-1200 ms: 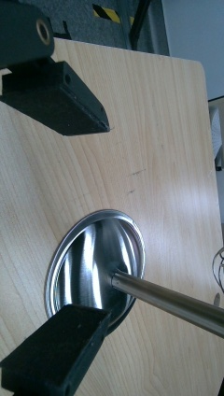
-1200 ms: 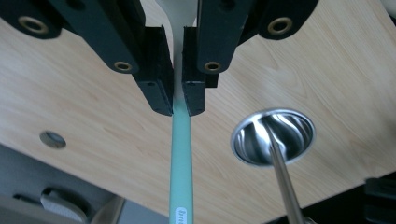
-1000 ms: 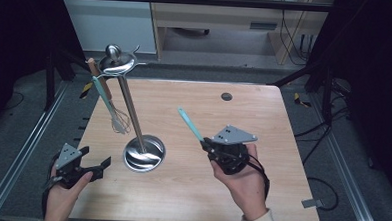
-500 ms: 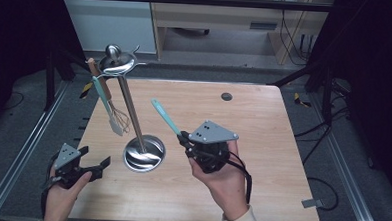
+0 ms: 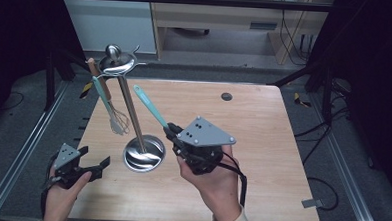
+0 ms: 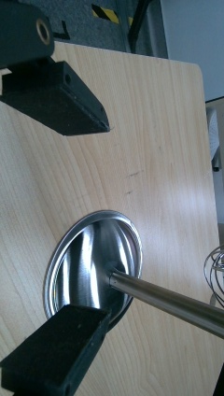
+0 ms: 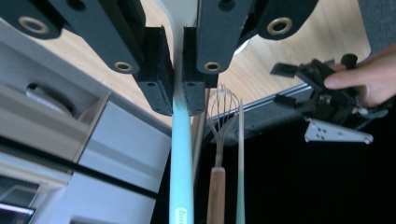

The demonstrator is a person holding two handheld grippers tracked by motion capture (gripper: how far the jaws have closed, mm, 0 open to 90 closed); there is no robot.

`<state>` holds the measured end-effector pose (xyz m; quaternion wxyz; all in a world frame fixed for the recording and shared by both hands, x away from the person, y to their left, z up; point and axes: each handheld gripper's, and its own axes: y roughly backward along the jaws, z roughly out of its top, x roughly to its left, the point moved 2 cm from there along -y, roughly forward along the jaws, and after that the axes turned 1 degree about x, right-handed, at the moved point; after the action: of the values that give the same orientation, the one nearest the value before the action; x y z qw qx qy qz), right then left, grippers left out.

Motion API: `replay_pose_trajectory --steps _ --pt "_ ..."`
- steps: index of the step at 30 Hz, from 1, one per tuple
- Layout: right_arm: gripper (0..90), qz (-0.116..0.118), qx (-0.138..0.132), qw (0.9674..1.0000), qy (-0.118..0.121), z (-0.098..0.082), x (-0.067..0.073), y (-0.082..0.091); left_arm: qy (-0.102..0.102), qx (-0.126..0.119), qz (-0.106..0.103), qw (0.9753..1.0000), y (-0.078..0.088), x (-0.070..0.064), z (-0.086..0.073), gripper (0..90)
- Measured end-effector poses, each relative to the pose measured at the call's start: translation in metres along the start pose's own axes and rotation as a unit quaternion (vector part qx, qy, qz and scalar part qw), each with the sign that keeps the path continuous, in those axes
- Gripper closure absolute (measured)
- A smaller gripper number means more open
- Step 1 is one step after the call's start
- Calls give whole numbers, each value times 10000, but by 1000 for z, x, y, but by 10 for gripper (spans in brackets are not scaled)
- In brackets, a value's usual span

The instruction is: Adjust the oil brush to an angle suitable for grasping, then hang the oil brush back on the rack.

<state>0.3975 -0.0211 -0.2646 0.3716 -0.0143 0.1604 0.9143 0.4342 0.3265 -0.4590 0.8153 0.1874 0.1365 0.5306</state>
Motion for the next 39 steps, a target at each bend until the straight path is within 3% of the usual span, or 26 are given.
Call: replay_pose_trajectory --steps 10,16,29,34,39 --pt "837 -26 -198 9998 59 17 6 -3 0 -18 -7 10000 1 -1 0 87" --pt "837 -7 -135 9999 62 20 8 -9 46 -43 -5 10000 1 1 0 86" --pt "834 -57 53 10000 8 14 11 -28 36 -37 -18 10000 1 0 1 87" --pt "831 -25 14 9999 -120 9 12 -42 40 -35 -19 10000 1 1 1 86" --pt "785 173 -167 9994 -242 1 10 -48 64 -58 -7 10000 2 2 1 86"
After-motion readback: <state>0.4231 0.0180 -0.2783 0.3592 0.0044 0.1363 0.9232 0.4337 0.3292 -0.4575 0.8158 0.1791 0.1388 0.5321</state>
